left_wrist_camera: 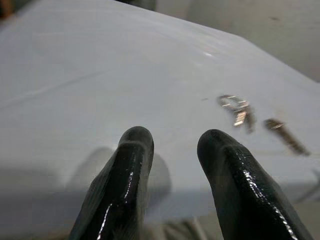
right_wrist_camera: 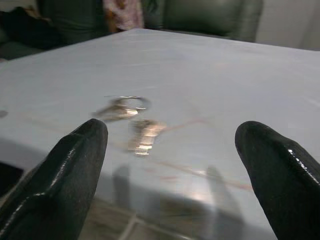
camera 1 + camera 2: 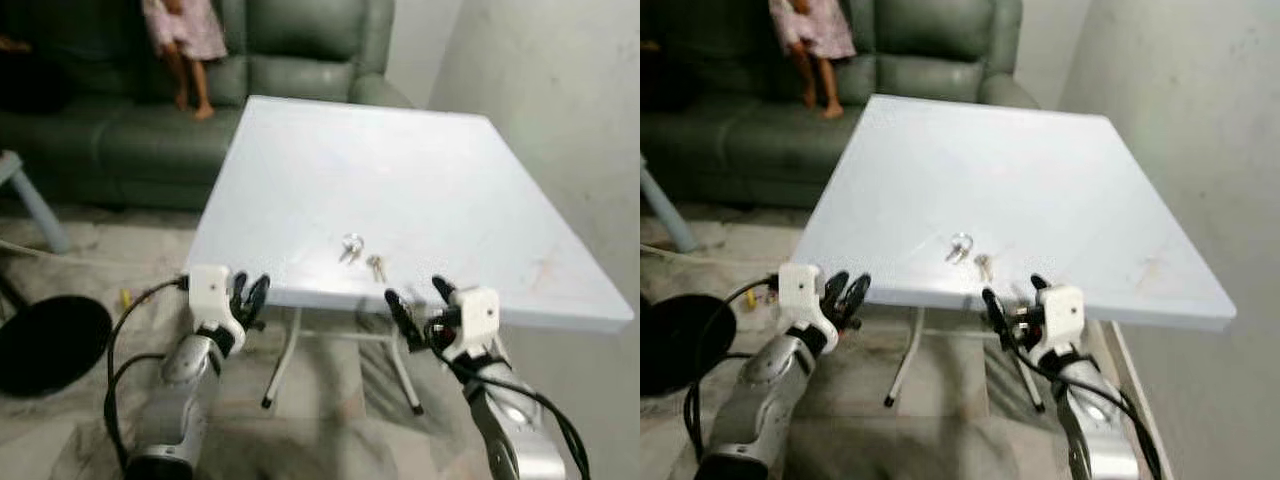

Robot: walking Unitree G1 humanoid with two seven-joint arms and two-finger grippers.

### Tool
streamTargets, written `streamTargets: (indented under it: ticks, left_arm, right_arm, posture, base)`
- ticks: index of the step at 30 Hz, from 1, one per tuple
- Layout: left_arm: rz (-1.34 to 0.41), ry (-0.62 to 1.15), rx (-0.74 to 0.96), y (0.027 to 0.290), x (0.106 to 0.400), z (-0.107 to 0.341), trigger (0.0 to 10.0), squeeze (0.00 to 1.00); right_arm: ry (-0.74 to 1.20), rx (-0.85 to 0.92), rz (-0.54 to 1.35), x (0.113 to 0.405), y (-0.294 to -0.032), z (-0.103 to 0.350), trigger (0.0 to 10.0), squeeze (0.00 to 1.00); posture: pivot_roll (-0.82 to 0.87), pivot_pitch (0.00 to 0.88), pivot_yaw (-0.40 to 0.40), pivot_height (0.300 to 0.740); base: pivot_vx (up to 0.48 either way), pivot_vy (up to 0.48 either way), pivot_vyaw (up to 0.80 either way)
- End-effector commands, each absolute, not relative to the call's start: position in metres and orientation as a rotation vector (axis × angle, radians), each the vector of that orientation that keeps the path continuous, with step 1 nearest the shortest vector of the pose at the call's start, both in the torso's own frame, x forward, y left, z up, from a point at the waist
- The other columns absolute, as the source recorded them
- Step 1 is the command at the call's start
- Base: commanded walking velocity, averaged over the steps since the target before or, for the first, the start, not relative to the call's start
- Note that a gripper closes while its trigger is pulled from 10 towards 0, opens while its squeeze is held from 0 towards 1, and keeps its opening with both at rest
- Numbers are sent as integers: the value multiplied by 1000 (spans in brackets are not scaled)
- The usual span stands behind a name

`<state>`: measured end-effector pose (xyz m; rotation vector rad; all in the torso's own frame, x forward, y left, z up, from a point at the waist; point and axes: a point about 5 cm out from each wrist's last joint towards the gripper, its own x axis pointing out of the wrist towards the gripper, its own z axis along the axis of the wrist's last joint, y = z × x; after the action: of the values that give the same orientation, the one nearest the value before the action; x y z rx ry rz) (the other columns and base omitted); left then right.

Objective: Hang keys on a hook

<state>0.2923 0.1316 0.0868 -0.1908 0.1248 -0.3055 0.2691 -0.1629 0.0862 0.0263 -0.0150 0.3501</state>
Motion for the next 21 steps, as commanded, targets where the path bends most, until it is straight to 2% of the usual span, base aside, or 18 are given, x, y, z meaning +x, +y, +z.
streamTargets:
  ticks: [1,5,14,21]
  left_arm:
    - [-327,113,-198,123,293,91,10000,0]
    - [-307,117,-185,124,293,90,10000,0]
    - [-307,94,-184,121,291,91,10000,0]
    - [-322,84,-178,120,289,92,10000,0]
  right_arm:
    - [-7,3,334,269,-173,86,10000,0]
    - [-6,-6,346,270,-173,86,10000,0]
    - [17,-59,392,271,-177,84,10000,0]
    - [27,-188,471,277,-179,85,10000,0]
  posture:
    - [173,0,-86,736]
    - [174,0,-87,736]
    - [174,0,-89,736]
    - [170,0,-88,736]
  base:
    - [368,296,0]
    - [318,282,0]
    - [0,0,0]
    - [0,0,0]
